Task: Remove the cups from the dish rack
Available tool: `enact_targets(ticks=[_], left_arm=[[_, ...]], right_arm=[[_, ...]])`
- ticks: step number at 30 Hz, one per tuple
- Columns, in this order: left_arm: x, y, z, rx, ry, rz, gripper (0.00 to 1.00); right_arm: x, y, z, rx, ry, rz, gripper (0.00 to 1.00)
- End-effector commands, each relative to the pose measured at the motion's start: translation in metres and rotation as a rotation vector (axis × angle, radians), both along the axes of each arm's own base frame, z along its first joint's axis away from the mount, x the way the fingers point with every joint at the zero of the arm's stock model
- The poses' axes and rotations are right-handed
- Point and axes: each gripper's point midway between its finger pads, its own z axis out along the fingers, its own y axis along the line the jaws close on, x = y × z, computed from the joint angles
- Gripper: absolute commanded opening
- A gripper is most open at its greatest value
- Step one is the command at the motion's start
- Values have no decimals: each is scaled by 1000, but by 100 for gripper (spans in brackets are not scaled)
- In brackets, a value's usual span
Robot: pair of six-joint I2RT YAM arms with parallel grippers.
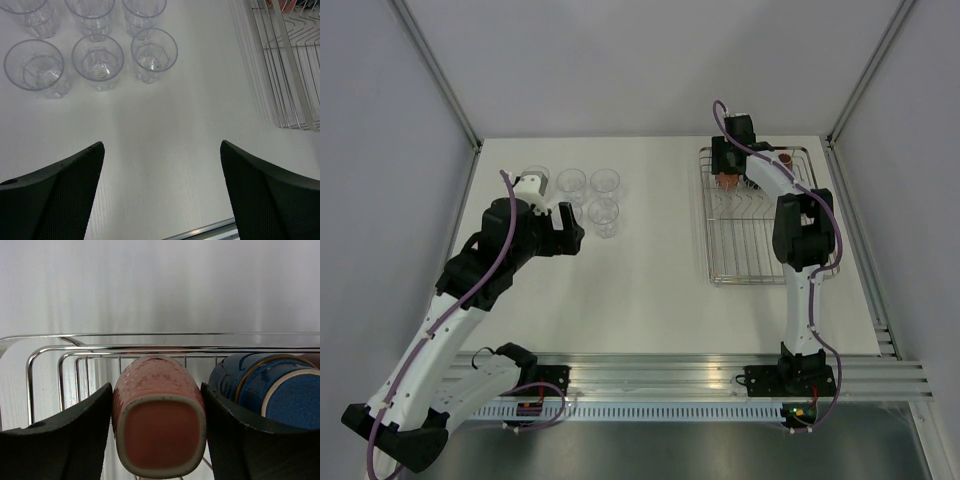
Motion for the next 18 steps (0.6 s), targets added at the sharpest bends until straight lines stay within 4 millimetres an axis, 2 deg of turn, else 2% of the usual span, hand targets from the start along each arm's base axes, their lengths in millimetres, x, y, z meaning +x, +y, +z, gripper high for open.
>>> enact_targets(ticks=[1,11,15,18], left_arm=[[3,-7,11,-17,-52,-39,99],[1,-13,18,-55,-58,-62,99],[0,-14,19,-65,-57,-66,99],[-1,-15,17,-69,-53,-70,99]], right_arm=[[7,6,65,26,-127,19,48],[-1,1,137,31,-230,8,44],[-2,1,146,35,-235,15,41],[-2,1,133,36,-217,12,39]])
